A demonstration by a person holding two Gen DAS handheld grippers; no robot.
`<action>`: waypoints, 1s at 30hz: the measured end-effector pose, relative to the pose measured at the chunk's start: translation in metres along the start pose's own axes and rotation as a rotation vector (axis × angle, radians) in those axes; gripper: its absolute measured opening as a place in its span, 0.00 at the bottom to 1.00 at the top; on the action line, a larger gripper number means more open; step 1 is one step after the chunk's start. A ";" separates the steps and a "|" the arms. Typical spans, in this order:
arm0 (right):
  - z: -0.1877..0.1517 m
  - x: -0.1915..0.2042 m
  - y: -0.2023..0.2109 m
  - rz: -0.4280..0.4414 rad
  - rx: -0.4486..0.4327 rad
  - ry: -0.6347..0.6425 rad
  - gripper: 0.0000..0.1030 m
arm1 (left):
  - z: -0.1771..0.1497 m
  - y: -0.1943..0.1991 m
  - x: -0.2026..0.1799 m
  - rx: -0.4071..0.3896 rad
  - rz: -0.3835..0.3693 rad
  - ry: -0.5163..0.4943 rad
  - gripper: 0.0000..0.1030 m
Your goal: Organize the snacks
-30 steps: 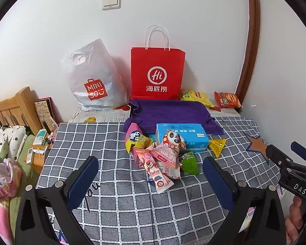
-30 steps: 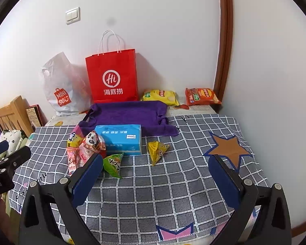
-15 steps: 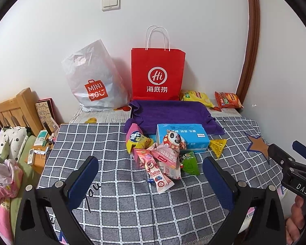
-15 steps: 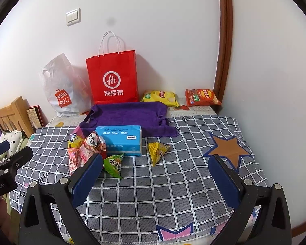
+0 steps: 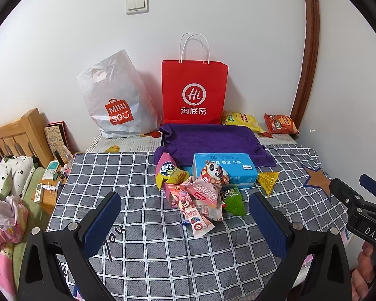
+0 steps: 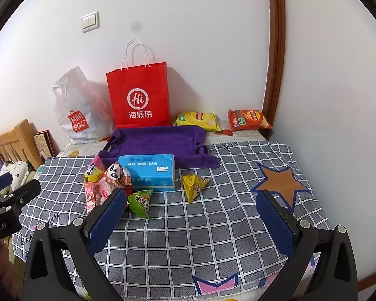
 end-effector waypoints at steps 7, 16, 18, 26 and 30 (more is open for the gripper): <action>0.002 0.001 0.001 0.004 -0.003 0.003 0.99 | 0.002 0.002 -0.001 -0.004 0.000 -0.001 0.99; 0.002 0.001 0.002 0.006 -0.007 0.003 0.99 | 0.002 0.002 -0.001 -0.005 0.000 -0.002 0.99; 0.002 0.002 0.002 0.006 -0.007 0.003 0.99 | 0.002 0.002 -0.001 -0.006 -0.001 -0.002 0.99; 0.001 0.002 0.003 0.009 -0.008 0.002 0.99 | 0.003 0.003 -0.001 -0.008 0.000 -0.002 0.99; 0.001 0.003 0.004 0.011 -0.008 0.001 0.99 | 0.003 0.003 -0.001 -0.008 -0.001 -0.001 0.99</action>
Point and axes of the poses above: each gripper's, at about its wrist camera, not at the fingertips, and y roughly against the way its jaws point, x to its left, z to its top, the point moved 8 cm from there along -y, roughly the way its jaws point, and after that the axes turned 8 degrees about -z, right-handed, at the moved point
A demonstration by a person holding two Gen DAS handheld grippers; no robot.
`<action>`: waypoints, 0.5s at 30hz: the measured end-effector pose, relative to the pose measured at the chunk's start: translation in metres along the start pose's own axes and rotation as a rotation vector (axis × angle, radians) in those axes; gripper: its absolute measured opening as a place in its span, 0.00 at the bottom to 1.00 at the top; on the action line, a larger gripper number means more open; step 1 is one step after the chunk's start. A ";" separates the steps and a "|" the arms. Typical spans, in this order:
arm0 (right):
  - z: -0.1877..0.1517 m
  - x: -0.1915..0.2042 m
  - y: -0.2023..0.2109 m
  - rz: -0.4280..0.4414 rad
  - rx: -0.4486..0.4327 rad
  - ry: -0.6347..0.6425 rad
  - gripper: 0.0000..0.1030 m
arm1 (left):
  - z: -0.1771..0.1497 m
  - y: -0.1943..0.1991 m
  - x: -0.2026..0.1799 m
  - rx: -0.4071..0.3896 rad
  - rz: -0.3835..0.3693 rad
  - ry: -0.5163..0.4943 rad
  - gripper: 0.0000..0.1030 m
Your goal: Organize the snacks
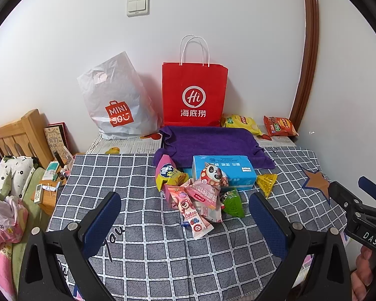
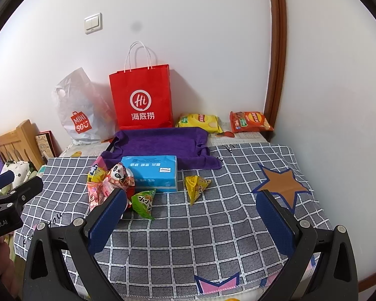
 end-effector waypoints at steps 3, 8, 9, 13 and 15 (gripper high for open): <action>0.001 0.000 0.000 0.000 -0.001 0.000 0.99 | 0.000 0.000 0.000 -0.001 0.001 0.000 0.99; 0.000 0.000 0.000 0.003 -0.003 -0.001 0.99 | 0.001 0.000 -0.002 -0.002 0.000 -0.001 0.99; 0.000 0.000 0.000 0.003 -0.004 0.000 0.99 | 0.001 0.000 -0.002 -0.002 0.000 -0.001 0.99; -0.001 0.000 0.001 0.004 -0.004 -0.001 0.99 | 0.000 0.001 -0.002 -0.002 0.000 -0.001 0.99; 0.000 0.000 0.003 0.010 -0.018 0.000 0.99 | 0.001 0.000 -0.002 -0.003 -0.001 0.000 0.99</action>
Point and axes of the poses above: each gripper's, at about its wrist camera, not at the fingertips, and y roughly against the way its jaws point, x to its left, z to its top, the point moved 8 cm from there along -y, roughly the way its jaws point, and after that the axes turned 8 degrees about -z, right-handed, at the moved point
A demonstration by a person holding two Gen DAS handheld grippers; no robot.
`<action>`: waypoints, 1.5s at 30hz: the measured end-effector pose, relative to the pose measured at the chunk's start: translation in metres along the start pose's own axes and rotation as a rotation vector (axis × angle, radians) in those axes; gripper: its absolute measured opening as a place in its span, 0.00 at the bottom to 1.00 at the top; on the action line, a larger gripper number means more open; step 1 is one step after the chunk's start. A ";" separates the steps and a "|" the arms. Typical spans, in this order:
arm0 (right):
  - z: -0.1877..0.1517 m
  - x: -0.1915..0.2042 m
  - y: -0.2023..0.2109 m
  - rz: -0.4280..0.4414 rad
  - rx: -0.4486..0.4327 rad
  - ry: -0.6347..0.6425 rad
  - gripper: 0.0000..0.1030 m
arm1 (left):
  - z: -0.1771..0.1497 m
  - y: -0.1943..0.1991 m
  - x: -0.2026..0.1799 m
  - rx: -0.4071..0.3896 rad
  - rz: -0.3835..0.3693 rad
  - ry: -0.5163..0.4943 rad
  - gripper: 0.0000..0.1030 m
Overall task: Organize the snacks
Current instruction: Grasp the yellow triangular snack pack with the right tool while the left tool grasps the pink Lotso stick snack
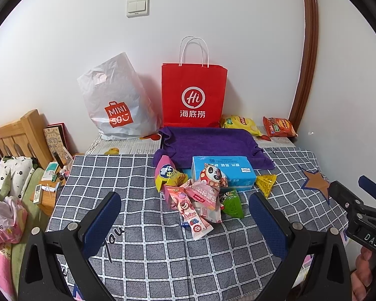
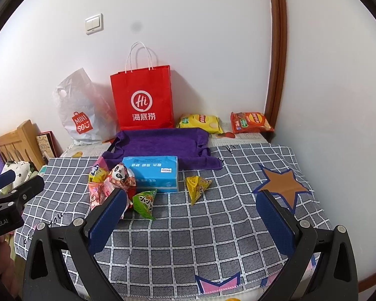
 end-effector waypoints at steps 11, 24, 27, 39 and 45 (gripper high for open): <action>-0.001 0.006 -0.008 0.036 -0.015 0.010 0.99 | 0.001 -0.019 0.005 0.014 -0.008 0.014 0.99; -0.023 0.000 -0.090 0.024 0.111 0.019 0.85 | -0.032 -0.098 0.049 0.132 0.005 0.099 0.94; -0.032 0.003 -0.117 0.016 0.145 0.044 0.77 | -0.039 -0.114 0.061 0.167 0.014 0.119 0.91; -0.042 0.010 -0.211 0.022 0.234 0.036 0.67 | -0.047 -0.149 0.097 0.237 0.014 0.163 0.90; -0.048 0.014 -0.253 0.030 0.297 0.034 0.65 | -0.048 -0.159 0.110 0.254 -0.013 0.220 0.90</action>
Point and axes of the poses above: each gripper's, at about its wrist camera, not at the fingertips, and y roughly against the way its jaws point, x to its left, z to its top, the point moved 8 cm from there along -y, roughly the way its jaws point, and after that the axes turned 8 degrees about -z, right-handed, at the moved point
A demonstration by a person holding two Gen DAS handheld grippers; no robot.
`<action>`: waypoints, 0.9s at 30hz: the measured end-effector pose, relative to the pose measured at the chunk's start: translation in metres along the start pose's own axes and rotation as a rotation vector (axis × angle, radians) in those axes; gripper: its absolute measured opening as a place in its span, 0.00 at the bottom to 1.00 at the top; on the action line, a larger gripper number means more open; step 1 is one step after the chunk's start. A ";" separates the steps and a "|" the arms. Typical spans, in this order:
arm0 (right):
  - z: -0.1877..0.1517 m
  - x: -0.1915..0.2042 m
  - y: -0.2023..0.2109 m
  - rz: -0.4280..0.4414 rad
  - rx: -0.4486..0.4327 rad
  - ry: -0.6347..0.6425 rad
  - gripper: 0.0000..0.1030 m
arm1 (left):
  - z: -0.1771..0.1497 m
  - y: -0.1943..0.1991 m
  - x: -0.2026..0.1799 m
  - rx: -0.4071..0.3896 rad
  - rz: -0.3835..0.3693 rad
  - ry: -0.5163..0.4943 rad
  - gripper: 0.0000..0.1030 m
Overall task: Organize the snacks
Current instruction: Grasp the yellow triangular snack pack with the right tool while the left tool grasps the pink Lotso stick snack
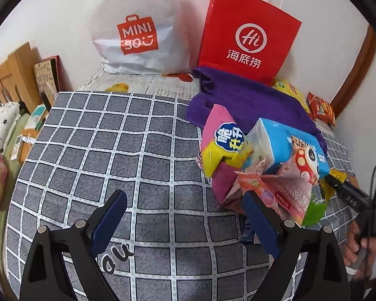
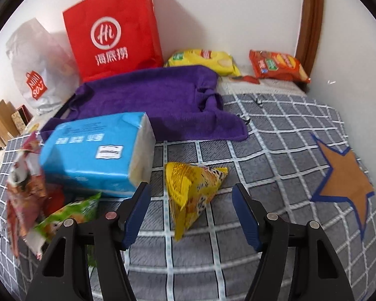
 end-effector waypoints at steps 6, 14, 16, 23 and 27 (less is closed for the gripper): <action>0.001 0.004 -0.024 -0.013 0.029 0.020 0.46 | 0.006 -0.010 -0.020 0.030 -0.064 -0.021 0.91; -0.003 -0.005 -0.016 -0.012 -0.003 0.029 0.42 | -0.016 -0.027 -0.051 0.111 -0.158 -0.030 0.89; -0.003 -0.009 -0.010 -0.006 -0.014 0.021 0.42 | -0.022 -0.030 -0.056 0.117 -0.158 -0.040 0.78; -0.019 -0.016 0.018 0.000 -0.036 0.028 0.42 | -0.031 -0.030 -0.066 0.145 -0.209 -0.018 0.23; -0.033 -0.016 0.031 -0.003 -0.037 0.040 0.42 | -0.034 -0.023 -0.064 0.141 -0.186 -0.055 0.19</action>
Point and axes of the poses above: each gripper's, at about its wrist camera, not at the fingertips, and y roughly against the way its jaws point, x to its left, z to its top, the point moved 8 cm from there along -y, roughly the way its jaws point, and after that the axes turned 8 degrees about -z, right-handed, at the moved point
